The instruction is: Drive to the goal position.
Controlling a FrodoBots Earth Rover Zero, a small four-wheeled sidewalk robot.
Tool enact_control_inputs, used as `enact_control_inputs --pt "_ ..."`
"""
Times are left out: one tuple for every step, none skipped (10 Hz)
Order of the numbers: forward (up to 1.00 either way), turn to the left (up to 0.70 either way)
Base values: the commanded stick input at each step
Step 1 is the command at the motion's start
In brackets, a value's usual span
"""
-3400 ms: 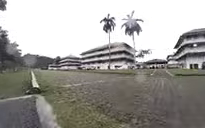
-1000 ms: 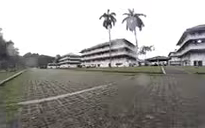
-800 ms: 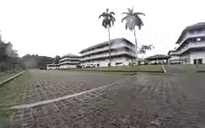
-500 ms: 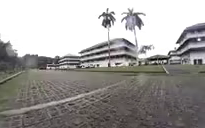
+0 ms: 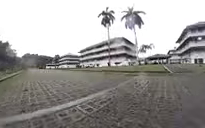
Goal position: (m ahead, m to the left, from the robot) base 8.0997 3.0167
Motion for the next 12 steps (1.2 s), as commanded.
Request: enact_control_inputs --pt "0.70 0.00" --pt "0.70 0.00" --pt "0.70 0.00" --pt "0.70 0.00" --pt "0.70 0.00" --pt "0.70 0.00" --pt "0.70 0.00" --pt "0.70 0.00" --pt "0.70 0.00" --pt "0.70 0.00" --pt "0.70 0.00" --pt "0.70 0.00"
